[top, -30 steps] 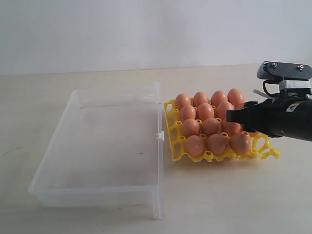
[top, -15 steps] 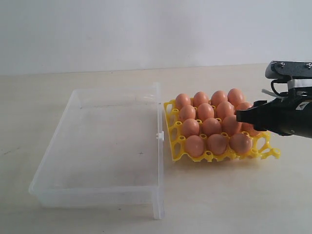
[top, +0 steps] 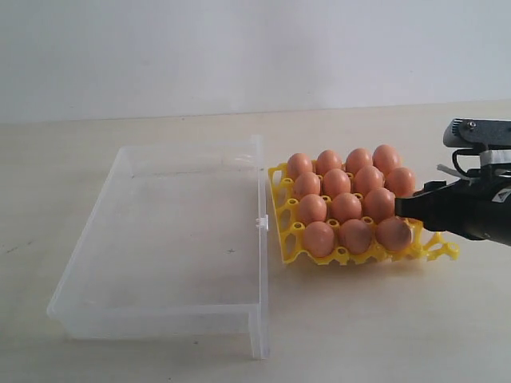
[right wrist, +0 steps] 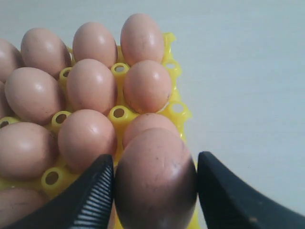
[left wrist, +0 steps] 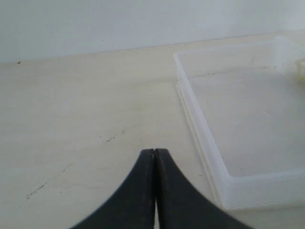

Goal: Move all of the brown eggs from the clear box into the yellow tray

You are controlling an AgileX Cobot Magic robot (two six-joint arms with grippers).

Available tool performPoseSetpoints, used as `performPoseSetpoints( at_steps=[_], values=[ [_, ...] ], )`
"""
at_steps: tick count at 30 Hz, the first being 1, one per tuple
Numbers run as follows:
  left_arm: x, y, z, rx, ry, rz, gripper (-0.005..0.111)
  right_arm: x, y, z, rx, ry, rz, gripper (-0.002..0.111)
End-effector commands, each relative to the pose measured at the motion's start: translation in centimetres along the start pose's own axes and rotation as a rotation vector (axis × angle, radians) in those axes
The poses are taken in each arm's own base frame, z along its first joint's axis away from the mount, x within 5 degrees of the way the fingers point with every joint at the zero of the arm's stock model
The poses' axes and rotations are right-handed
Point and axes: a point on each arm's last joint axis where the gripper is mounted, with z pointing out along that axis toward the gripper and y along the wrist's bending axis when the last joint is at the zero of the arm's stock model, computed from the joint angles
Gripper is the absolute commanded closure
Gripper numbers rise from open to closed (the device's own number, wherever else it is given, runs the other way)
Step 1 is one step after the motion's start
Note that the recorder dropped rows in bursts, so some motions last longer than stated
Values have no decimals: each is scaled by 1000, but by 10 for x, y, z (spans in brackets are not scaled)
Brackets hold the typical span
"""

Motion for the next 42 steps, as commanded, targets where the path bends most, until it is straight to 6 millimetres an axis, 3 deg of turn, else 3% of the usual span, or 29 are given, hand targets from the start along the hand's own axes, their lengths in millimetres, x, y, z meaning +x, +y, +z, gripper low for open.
performPoseSetpoints(
  at_steps=[1,10,18,20,25,32,35,42],
  values=[
    [-2,0,-1,-3,-19,-2,107,5,-2,5,10,13,2,108],
    [-2,0,-1,-3,-19,-2,107,16,-4,23,26,13,48,108],
    [-2,0,-1,-3,-19,-2,107,16,-4,26,32,-3,74,107],
    [-2,0,-1,-3,-19,-2,107,16,-4,25,32,-7,74,96],
    [-2,0,-1,-3,-19,-2,107,13,-5,25,37,-34,82,51],
    [-2,0,-1,-3,-19,-2,107,5,-5,18,37,-77,94,47],
    [-2,0,-1,-3,-19,-2,107,-10,-4,3,26,-151,121,47],
    [-2,0,-1,-3,-19,-2,107,-50,1,-68,-85,-338,208,54]
  ],
)
